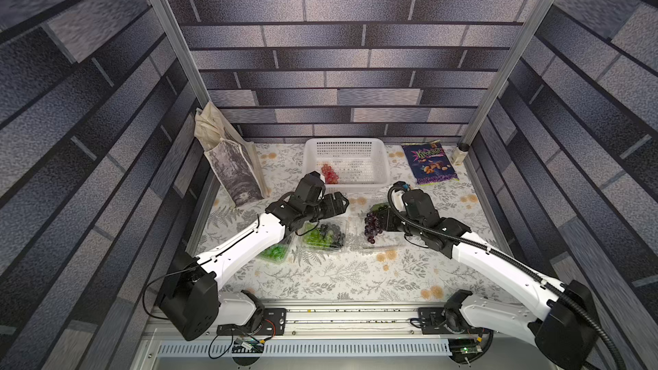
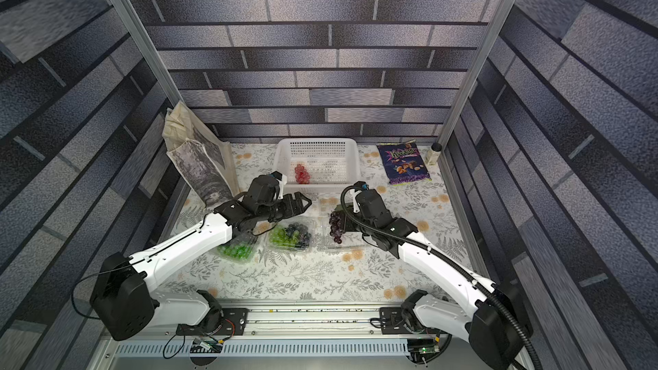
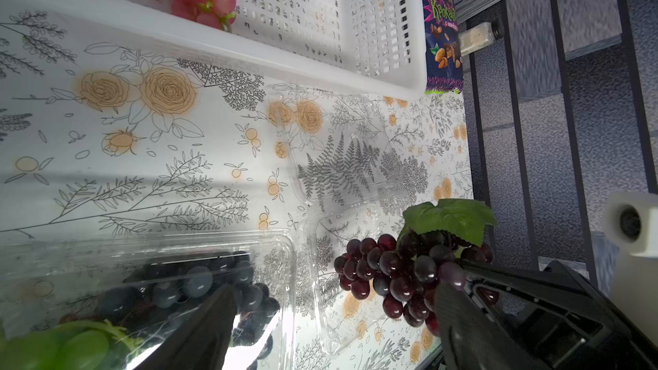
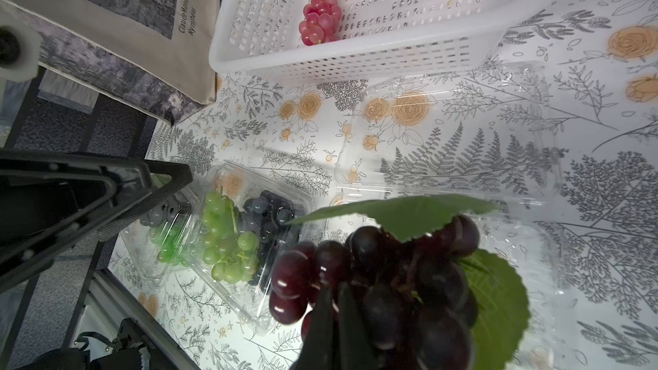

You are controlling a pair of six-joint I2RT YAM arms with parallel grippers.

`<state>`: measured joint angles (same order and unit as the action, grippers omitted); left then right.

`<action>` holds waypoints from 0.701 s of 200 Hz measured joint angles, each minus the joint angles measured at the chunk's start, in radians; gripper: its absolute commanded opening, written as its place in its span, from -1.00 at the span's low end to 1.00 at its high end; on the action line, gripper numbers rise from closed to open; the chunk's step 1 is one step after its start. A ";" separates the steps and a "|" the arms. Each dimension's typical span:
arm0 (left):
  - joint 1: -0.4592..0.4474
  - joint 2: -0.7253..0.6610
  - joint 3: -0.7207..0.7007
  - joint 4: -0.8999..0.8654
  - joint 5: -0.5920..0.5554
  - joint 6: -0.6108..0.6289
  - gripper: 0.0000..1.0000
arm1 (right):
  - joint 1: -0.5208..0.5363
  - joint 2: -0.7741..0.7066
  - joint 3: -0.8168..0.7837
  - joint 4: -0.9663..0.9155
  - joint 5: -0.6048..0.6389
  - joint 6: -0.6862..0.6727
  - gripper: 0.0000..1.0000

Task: Pack grapes into containers
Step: Place the grape into the packing box.

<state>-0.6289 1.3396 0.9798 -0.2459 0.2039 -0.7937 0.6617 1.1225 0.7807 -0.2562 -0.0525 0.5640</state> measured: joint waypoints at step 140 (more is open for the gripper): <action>-0.013 0.000 -0.006 0.005 -0.003 0.000 0.80 | 0.015 0.085 -0.124 0.113 0.005 0.050 -0.94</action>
<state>-0.6415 1.3399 0.9741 -0.2405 0.2008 -0.7937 0.6769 1.2072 0.6563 -0.1432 -0.0475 0.6136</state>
